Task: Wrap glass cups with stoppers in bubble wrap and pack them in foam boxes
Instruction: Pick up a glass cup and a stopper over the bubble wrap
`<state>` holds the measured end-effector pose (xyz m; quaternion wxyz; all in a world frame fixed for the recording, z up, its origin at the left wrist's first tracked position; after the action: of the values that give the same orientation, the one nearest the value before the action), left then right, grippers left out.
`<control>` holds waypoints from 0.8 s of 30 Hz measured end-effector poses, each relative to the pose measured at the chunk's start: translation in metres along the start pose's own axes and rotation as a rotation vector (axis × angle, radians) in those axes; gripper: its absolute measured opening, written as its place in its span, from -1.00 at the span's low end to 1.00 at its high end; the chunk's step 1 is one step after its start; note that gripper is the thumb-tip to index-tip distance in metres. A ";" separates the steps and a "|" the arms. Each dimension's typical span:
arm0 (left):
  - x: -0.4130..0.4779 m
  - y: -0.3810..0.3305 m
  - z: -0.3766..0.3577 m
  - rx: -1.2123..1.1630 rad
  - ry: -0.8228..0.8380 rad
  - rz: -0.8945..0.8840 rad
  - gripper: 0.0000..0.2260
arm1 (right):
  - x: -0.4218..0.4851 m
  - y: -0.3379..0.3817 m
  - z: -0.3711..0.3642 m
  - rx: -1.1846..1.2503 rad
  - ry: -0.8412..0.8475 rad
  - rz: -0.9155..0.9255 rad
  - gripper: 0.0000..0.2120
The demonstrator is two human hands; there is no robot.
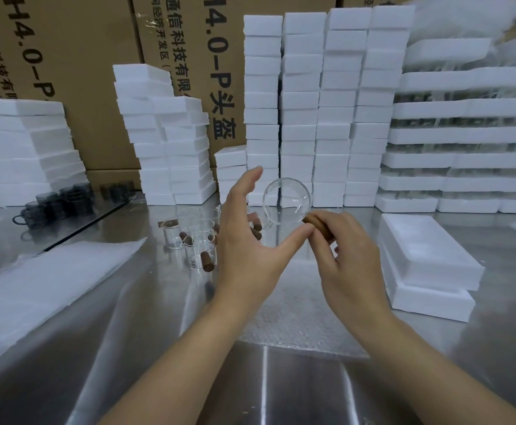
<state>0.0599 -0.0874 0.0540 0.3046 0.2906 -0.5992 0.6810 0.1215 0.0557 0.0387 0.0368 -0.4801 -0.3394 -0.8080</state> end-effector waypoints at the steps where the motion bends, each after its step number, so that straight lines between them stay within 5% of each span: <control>1: 0.001 0.001 0.001 -0.005 0.022 0.016 -0.17 | 0.000 0.000 0.000 0.011 -0.018 -0.006 -0.86; 6: 0.002 0.004 0.003 0.072 0.105 0.022 -0.19 | 0.008 0.004 0.004 0.274 -0.043 -0.137 -0.79; 12: -0.003 -0.009 -0.003 0.098 0.072 -0.176 -0.27 | 0.014 0.011 0.003 1.031 0.204 -0.788 -0.51; 24: -0.005 -0.007 -0.003 0.203 -0.017 -0.158 -0.36 | 0.009 0.009 0.002 0.994 0.430 -0.937 -0.52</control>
<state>0.0688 -0.0841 0.0541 0.3211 0.3721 -0.5051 0.7094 0.1216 0.0524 0.0508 -0.0335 -0.0403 -0.8232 -0.5653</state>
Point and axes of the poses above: each hand's wrist, its own x-axis towards the middle knuckle, its own z-axis out of the back of the hand, y = z × x, the point moved 1 cm from there along x, towards the middle knuckle, and after that the axes turned 4 degrees about z, right-handed, at the moved point
